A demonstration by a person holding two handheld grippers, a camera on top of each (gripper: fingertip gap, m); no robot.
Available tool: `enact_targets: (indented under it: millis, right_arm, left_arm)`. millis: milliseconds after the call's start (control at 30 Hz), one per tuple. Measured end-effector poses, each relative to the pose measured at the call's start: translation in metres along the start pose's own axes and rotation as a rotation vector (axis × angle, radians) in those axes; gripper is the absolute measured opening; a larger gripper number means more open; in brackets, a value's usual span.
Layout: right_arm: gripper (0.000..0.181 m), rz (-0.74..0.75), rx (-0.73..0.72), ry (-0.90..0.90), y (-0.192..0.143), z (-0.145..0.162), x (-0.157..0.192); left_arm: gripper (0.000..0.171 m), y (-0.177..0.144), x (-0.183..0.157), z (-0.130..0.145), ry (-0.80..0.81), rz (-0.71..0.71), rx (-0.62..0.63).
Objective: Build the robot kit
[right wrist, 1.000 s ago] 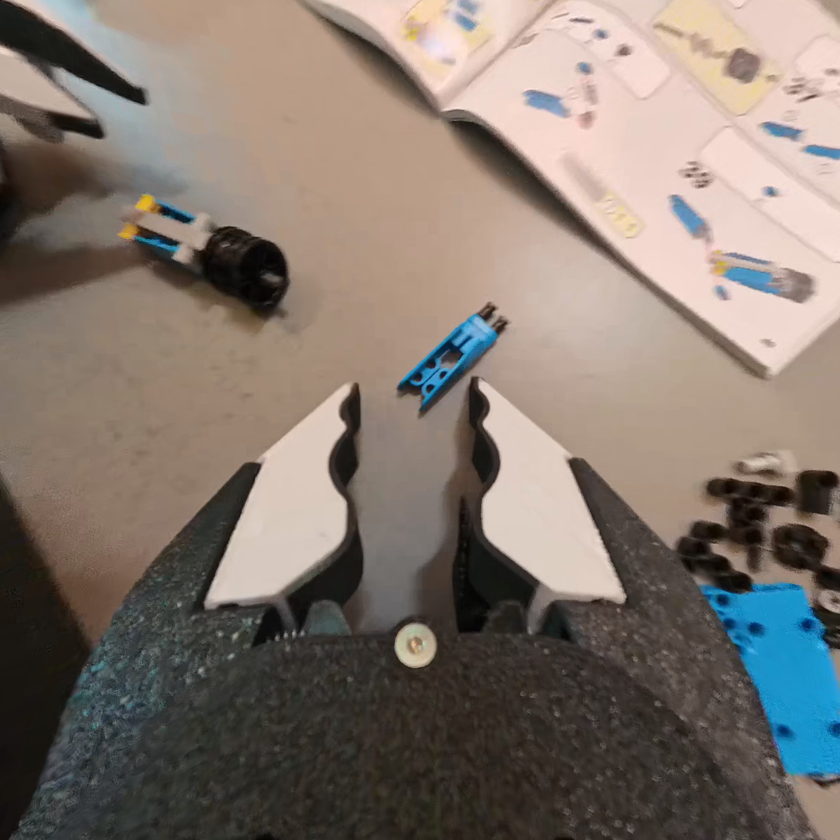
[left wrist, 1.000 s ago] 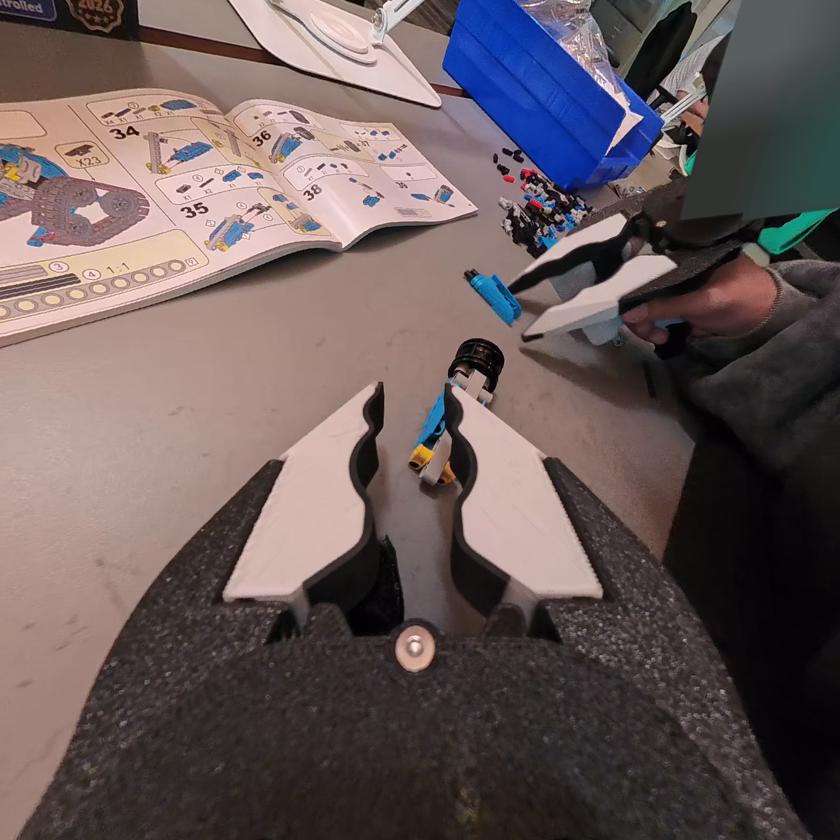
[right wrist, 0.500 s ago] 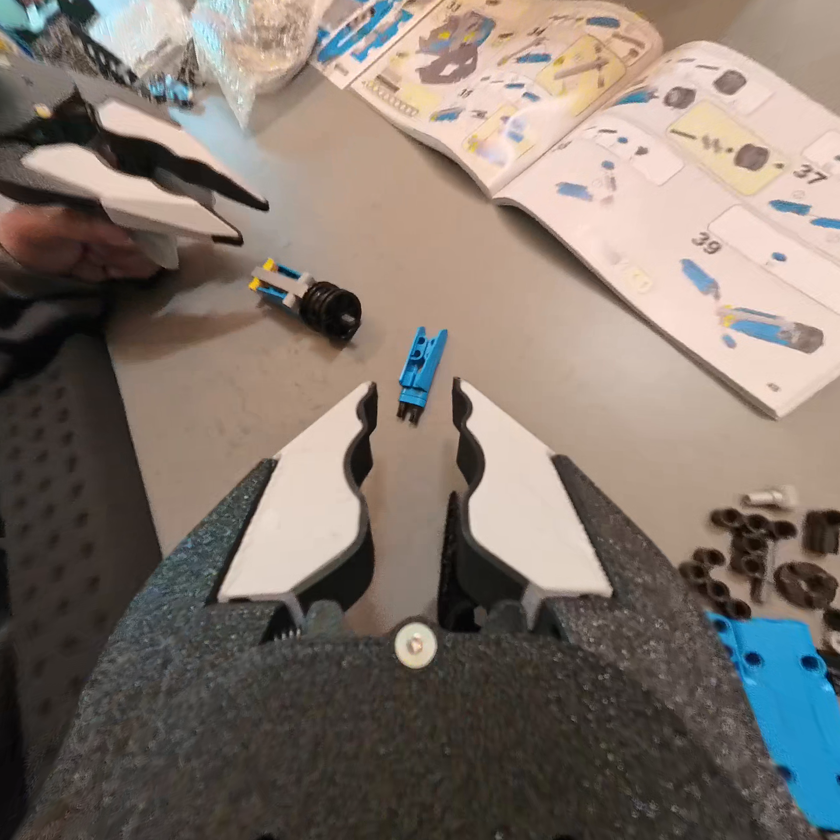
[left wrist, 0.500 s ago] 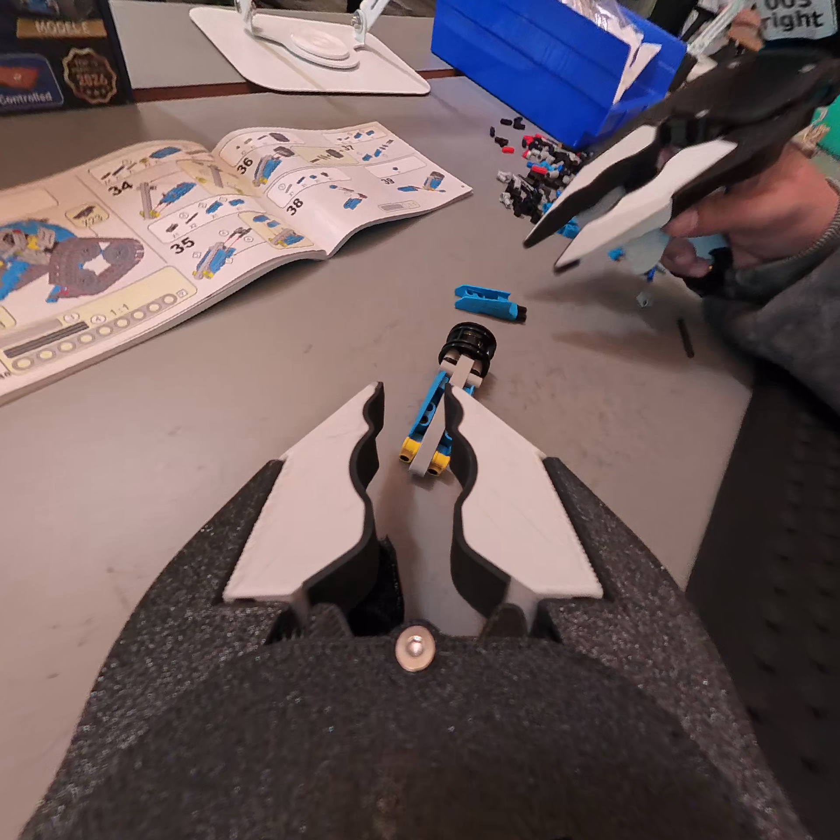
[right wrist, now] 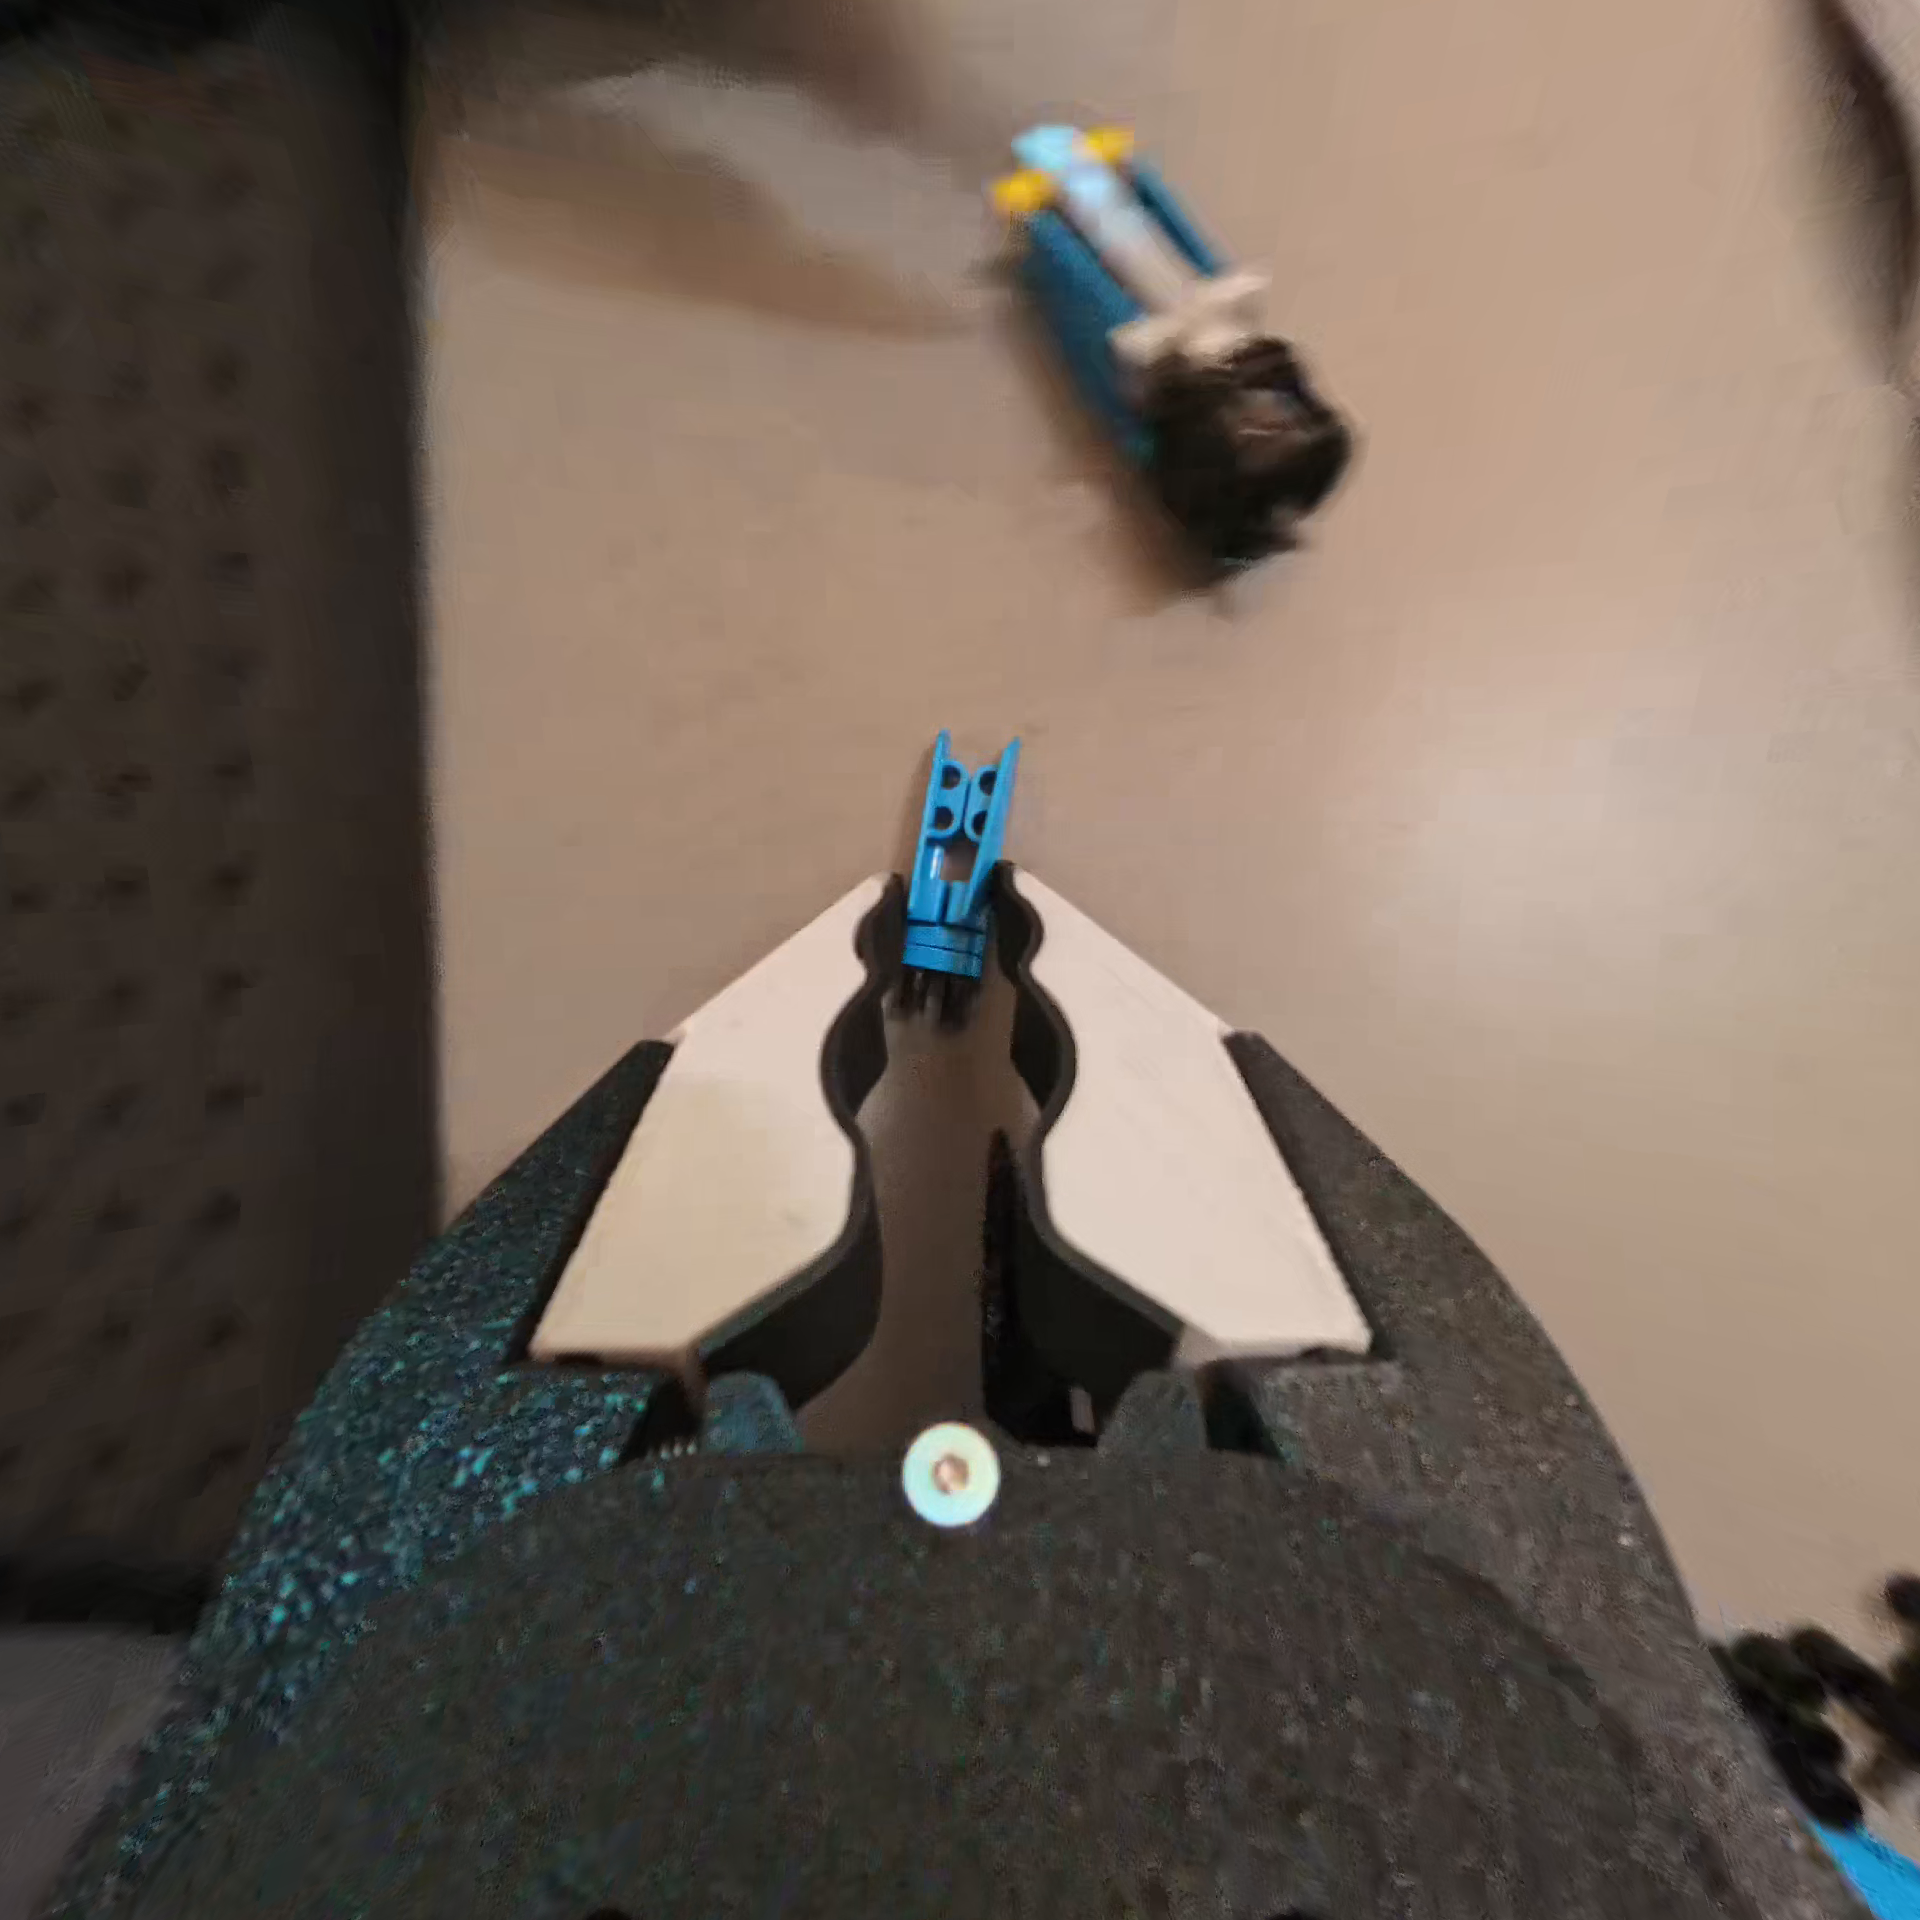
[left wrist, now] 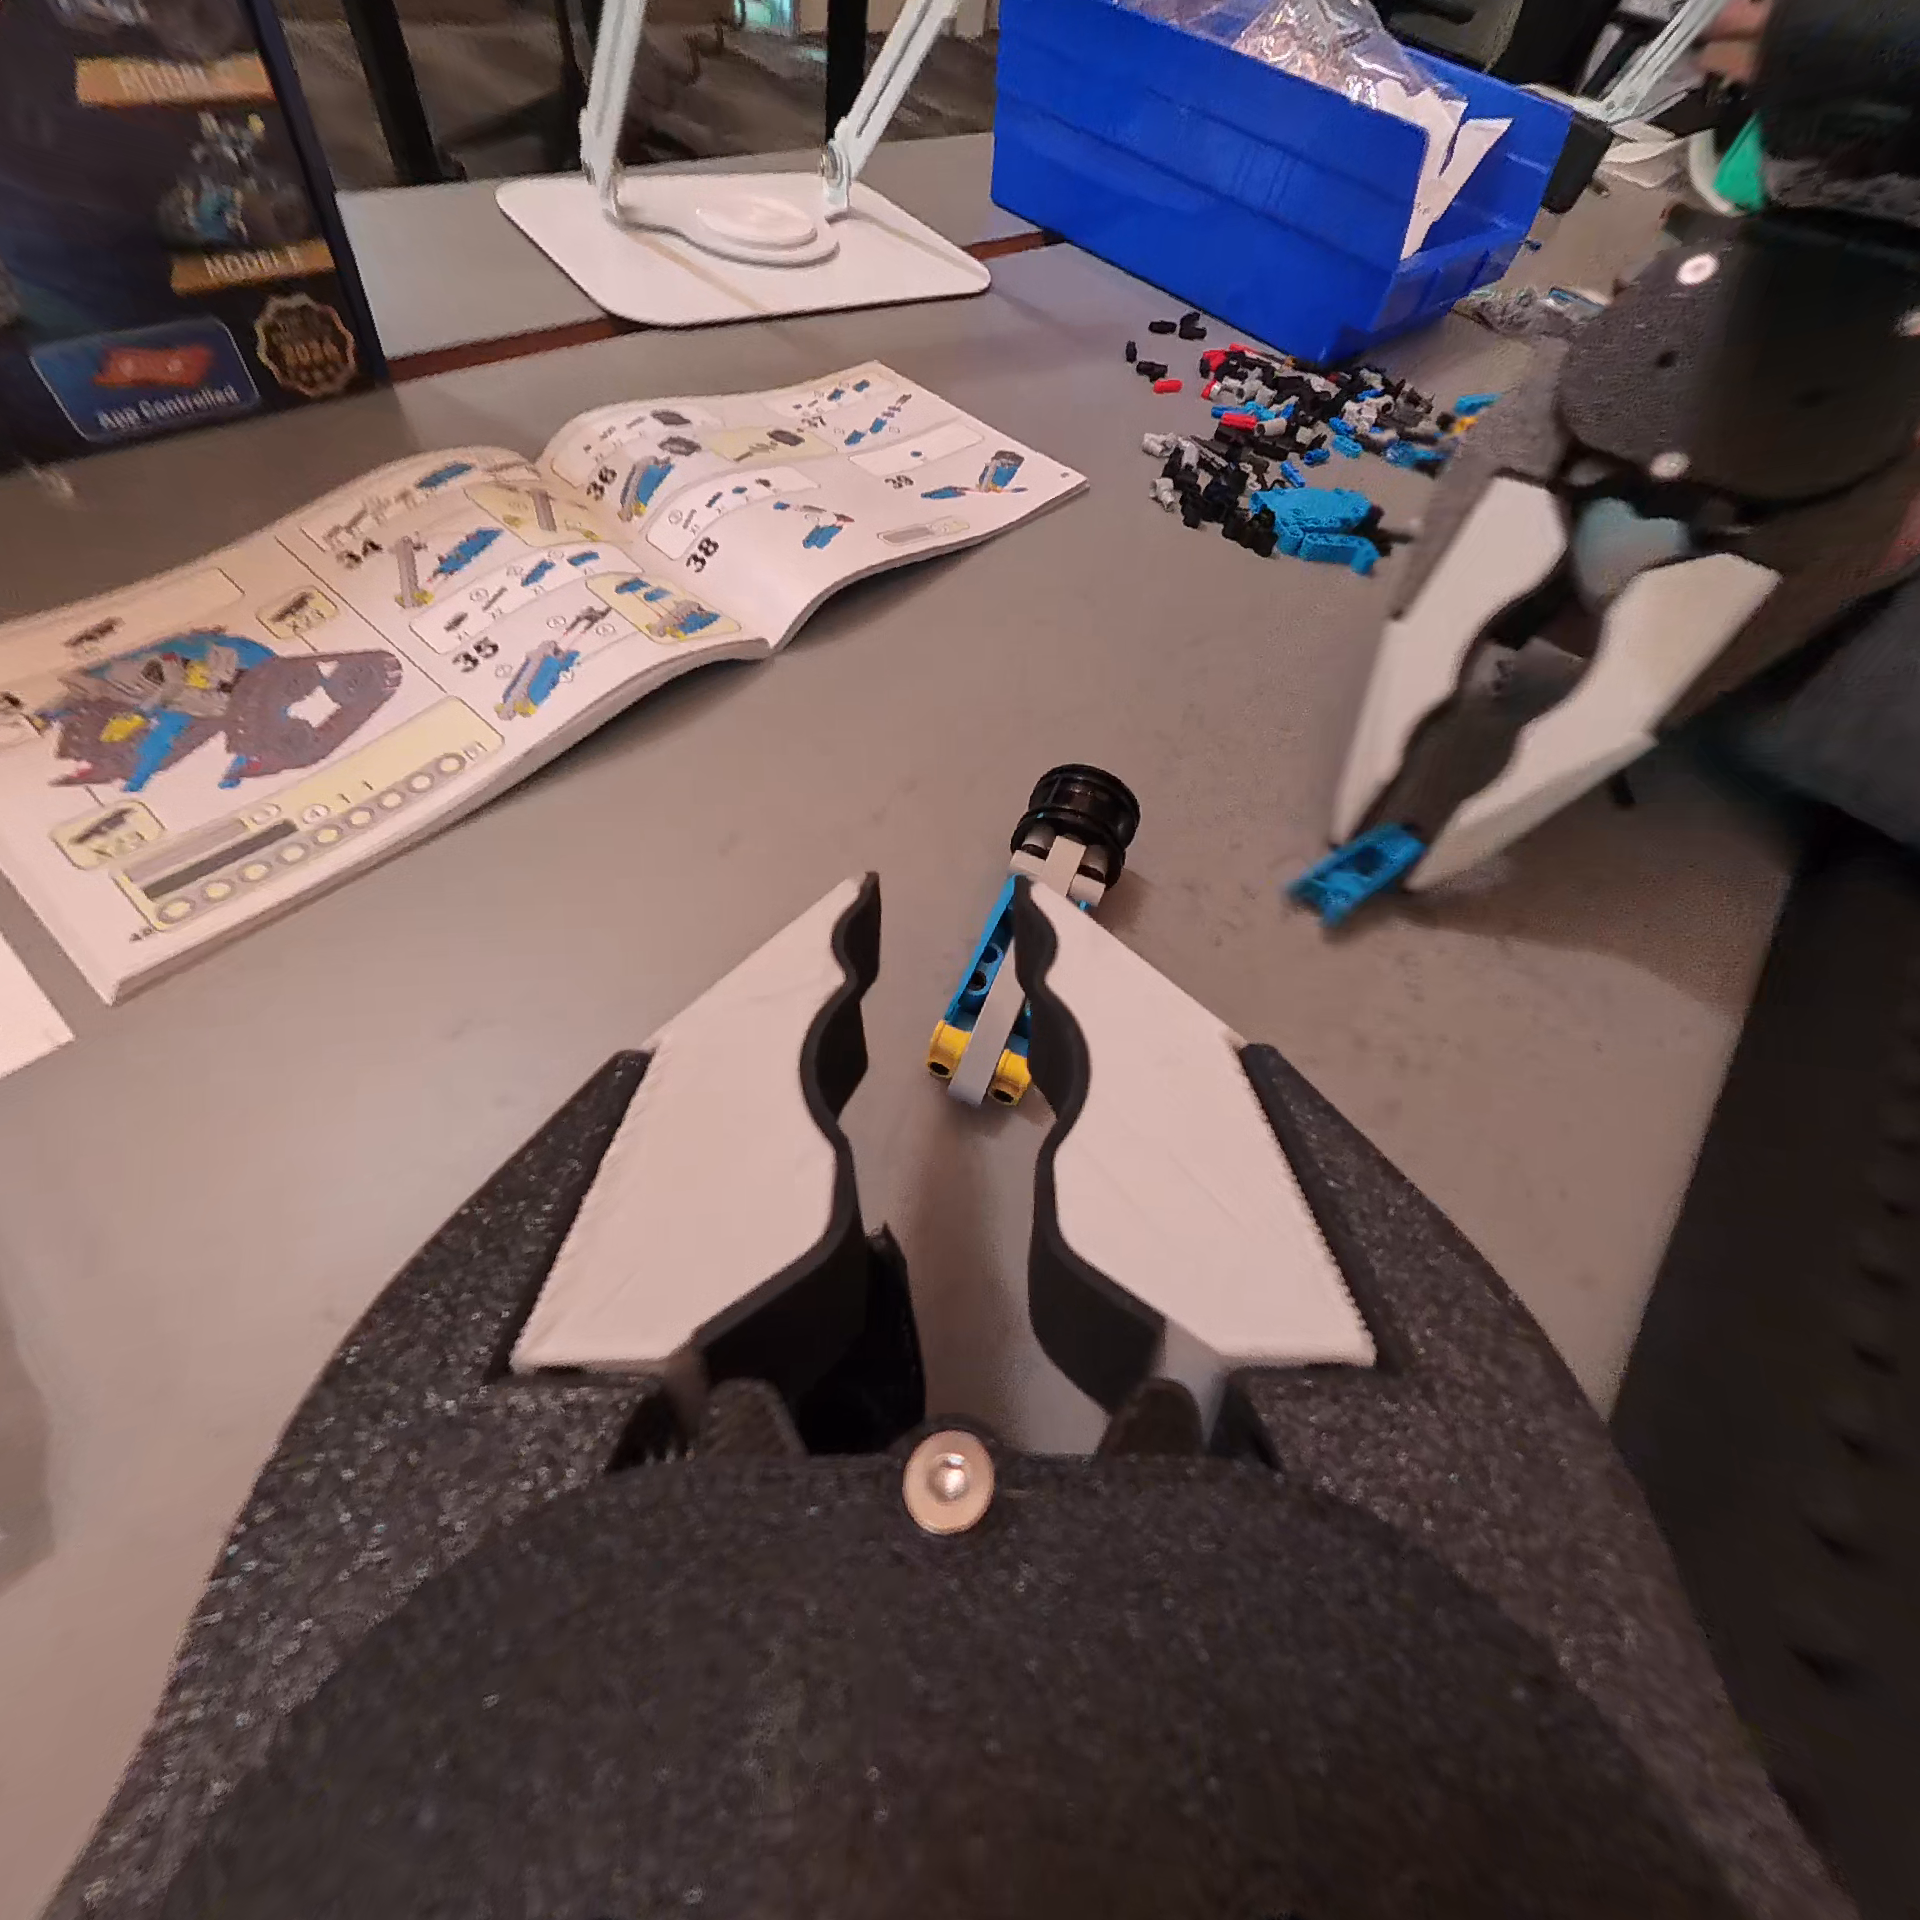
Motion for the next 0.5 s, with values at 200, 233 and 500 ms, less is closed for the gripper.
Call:
enact_targets:
  millis: [200,233,500]
  right_arm:
    - [0.018,-0.029,-0.038,-0.087,0.009,-0.006,0.012]
    - [0.022,0.017,-0.062,-0.087,0.006,-0.01,0.007]
    - [0.049,0.561,-0.396,0.15,-0.088,-0.032,-0.028]
  left_arm:
    - [0.026,-0.002,-0.001,-0.009,0.101,-0.054,-0.067]
    - [0.029,-0.004,0.001,-0.013,0.122,-0.08,-0.1]
    - [0.043,-0.014,0.007,-0.028,0.27,-0.245,-0.245]
Point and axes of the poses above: each gripper's, where its closed fingertips meet, y out along the fingers, z out of its underside, x = y × z across the jaws, the point moved 2 cm from there along -y, back along the fingers, and after that the axes turned 8 degrees about -y, right-handed, at the moved point
